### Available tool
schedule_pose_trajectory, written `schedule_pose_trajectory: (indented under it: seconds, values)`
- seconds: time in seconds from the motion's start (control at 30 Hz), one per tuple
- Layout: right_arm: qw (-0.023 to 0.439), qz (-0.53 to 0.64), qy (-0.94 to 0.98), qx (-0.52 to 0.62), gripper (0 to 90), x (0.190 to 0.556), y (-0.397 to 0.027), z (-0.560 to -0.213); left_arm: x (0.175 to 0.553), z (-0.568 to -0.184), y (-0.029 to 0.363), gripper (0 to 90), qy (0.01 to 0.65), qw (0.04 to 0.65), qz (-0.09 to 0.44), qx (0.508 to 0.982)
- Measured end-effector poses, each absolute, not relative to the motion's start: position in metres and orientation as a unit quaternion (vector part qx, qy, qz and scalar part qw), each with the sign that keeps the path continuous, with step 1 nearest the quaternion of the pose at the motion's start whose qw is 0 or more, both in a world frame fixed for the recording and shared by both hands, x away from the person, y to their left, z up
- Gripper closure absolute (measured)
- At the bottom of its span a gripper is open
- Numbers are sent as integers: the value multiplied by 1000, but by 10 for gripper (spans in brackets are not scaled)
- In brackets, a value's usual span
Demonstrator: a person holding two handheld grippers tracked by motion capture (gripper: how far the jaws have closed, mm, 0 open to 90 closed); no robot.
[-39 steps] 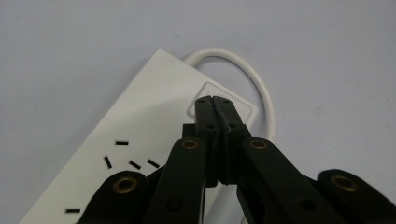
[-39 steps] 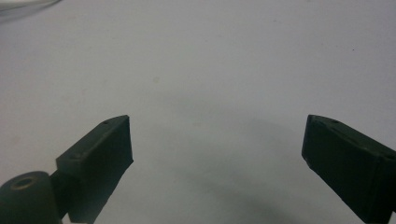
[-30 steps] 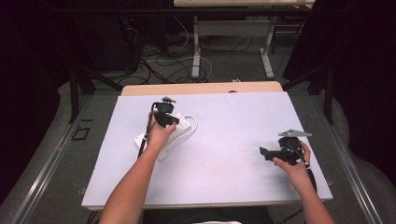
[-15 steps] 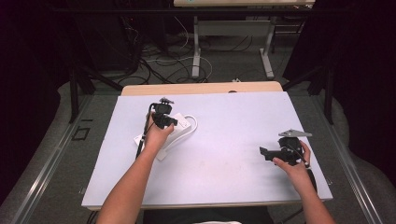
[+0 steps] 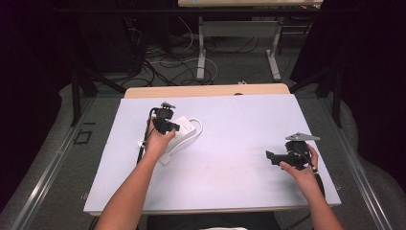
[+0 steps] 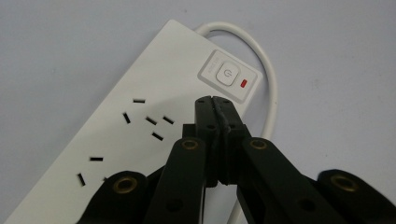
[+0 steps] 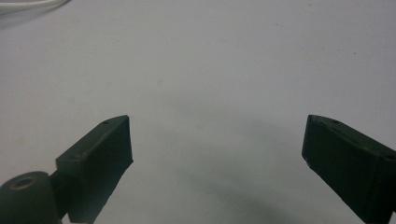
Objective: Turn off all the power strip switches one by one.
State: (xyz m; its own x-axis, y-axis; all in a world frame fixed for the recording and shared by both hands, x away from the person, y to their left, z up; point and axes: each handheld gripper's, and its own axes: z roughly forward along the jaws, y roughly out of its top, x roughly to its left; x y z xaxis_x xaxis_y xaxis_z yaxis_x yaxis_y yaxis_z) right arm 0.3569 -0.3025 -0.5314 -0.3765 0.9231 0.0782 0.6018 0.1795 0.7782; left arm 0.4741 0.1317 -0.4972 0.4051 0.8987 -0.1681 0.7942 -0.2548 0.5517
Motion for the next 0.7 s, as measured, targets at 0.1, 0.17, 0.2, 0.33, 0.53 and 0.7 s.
schedule_pose_trajectory:
  seconds: [0.1, 0.17, 0.2, 0.33, 0.53, 0.7]
  values:
    - [212, 377, 741, 514, 78, 356, -301, -531, 473, -499, 134, 900, 542, 286, 89, 786]
    - [215, 376, 744, 509, 78, 356, -300, -531, 472, -500, 134, 900, 545, 286, 86, 784]
    - [215, 377, 745, 507, 78, 356, -300, -531, 472, -500, 135, 900, 542, 284, 87, 787]
    - [215, 379, 744, 508, 78, 355, -300, -530, 470, -500, 136, 900, 543, 286, 87, 784]
    - [210, 386, 740, 509, 77, 355, -301, -528, 468, -502, 140, 900, 543, 284, 85, 785]
    - [204, 386, 747, 501, 39, 354, -301, -528, 467, -505, 142, 900, 548, 283, 82, 783]
